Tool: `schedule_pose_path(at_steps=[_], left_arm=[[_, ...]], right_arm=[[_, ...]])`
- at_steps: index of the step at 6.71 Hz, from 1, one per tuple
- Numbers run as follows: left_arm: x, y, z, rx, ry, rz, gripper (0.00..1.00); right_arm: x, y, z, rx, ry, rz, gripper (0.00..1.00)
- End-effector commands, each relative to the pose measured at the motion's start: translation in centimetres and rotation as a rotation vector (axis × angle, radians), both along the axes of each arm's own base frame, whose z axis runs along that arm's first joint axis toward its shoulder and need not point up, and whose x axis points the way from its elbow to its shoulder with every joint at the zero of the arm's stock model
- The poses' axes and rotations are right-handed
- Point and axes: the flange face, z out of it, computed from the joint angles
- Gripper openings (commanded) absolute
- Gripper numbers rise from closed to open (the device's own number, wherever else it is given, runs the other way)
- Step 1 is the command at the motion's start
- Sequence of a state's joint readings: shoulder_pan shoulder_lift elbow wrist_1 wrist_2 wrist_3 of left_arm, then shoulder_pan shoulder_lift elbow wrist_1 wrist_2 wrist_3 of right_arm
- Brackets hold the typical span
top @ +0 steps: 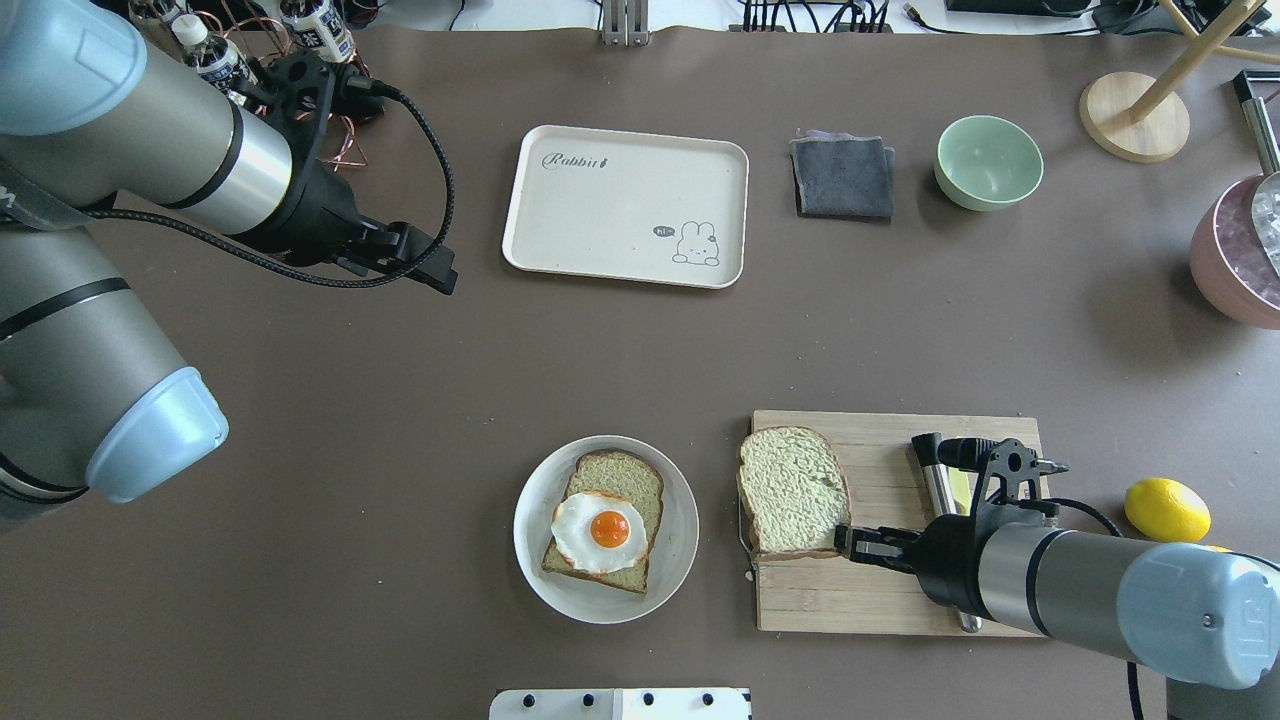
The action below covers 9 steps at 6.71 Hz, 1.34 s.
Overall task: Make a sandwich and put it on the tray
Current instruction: 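Lift the bread slice with the right gripper and carry it over the plate, then lay the bread slice on top of the egg with the right gripper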
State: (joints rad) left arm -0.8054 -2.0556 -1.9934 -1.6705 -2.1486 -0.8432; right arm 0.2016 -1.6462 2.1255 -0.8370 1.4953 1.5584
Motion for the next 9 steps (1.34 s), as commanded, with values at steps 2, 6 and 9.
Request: schedule_pose_path(at_steps=[2, 6, 9], left_arm=[[0.1, 0.0, 0.1, -0.006, 0.0, 0.005, 0.98], [0.3, -0.2, 0.3, -0.011, -0.003, 0.008, 0.98], [0.3, -0.2, 0.3, -0.011, -0.003, 0.008, 0.98]], right_arm=[[-8.3, 0.3, -12.6, -0.121, 0.048, 0.068, 0.0], [-15.9, 4.9, -16.0, -0.249, 0.11, 0.176, 0.0], [-17.0, 5.7, -15.6, -0.267, 0.124, 0.205, 0.0]])
